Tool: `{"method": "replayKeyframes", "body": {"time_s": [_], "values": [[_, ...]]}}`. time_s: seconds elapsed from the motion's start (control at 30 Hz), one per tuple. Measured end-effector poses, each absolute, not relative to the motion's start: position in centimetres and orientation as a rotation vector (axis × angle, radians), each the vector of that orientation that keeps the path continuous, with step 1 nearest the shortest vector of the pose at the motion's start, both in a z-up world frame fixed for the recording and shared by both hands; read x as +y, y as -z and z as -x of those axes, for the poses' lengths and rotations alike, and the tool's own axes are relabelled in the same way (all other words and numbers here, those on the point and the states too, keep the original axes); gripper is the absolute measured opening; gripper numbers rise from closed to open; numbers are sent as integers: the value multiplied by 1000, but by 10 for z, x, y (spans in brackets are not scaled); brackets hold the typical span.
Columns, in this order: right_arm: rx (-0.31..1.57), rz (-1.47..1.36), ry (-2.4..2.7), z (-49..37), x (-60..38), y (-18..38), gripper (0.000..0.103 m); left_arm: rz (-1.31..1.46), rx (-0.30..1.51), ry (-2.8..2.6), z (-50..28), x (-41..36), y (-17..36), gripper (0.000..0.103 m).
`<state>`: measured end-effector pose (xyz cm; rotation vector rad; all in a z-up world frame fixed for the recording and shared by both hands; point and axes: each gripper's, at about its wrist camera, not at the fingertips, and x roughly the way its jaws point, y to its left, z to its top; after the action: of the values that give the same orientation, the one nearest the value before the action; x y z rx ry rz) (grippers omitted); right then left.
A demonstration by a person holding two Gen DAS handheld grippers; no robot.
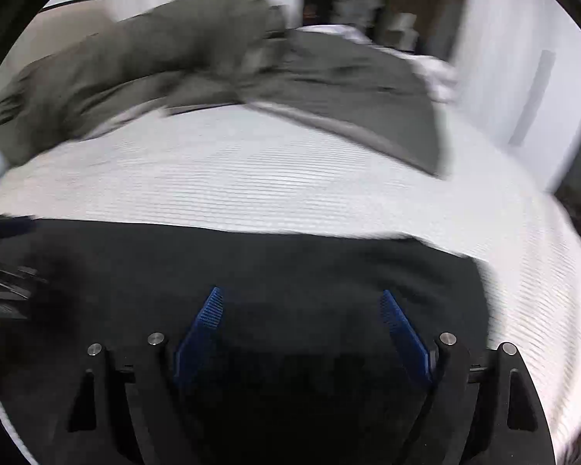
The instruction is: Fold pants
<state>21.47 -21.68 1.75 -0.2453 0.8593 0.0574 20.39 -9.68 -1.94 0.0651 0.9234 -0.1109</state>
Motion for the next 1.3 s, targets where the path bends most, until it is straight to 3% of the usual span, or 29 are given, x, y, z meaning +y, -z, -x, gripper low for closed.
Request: {"method": "replayKeyframes", "body": {"time_s": [0.2,0.4,0.57,0.7,0.93,1.3], "values": [[965,514,-103,-253,-157,34,86,-42,998,125,-212,-99,45,103],[962,378,356,-266,-284,24,87,-14,994,115,-203,-92,45,103],[920,277,295,-236,-313,1,87,-41,959,117,-192,-80,26,102],[872,274,141,-181,-297,-18,88,-57,876,286,-138,-106,1,102],[967,320,-163,-105,-253,19,88,-254,940,461,-77,-167,38,102],[957,355,-100,-88,-267,23,94,-214,953,480,-81,-140,44,102]]}}
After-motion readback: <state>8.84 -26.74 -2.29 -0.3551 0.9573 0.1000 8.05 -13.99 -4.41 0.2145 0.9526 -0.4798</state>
